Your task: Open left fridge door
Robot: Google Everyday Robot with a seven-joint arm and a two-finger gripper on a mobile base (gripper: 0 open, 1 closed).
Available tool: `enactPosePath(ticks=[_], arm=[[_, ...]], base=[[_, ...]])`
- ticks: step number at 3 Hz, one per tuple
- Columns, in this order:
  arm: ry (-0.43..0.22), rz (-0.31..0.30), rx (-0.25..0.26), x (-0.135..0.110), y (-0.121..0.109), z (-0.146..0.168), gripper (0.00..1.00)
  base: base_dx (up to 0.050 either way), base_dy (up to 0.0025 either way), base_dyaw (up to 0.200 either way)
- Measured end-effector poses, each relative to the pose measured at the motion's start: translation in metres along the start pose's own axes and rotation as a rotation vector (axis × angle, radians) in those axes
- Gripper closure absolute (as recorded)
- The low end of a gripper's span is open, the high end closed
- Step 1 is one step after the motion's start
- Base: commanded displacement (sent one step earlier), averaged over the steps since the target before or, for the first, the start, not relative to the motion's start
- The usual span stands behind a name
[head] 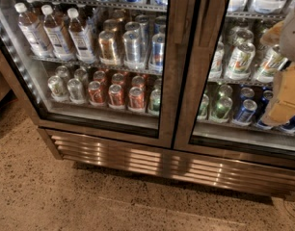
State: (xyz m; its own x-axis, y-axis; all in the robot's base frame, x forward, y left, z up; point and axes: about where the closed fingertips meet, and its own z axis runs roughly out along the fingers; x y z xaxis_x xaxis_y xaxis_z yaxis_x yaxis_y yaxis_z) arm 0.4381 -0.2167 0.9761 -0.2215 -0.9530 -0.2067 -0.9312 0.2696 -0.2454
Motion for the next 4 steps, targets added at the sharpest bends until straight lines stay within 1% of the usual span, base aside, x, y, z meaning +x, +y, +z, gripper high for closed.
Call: enactPosePath(ticks=[1,2,4], arm=[[0.000,0.000,0.000,0.000,0.000,0.000,0.00],[0.000,0.000,0.000,0.000,0.000,0.000,0.00],[0.002,-0.142,0.014,-0.064,0.025,-0.005,0.00]], base=[[0.046,0.00187,0.085],[0.000,0.00000,0.000],[0.000,0.00000,0.000]])
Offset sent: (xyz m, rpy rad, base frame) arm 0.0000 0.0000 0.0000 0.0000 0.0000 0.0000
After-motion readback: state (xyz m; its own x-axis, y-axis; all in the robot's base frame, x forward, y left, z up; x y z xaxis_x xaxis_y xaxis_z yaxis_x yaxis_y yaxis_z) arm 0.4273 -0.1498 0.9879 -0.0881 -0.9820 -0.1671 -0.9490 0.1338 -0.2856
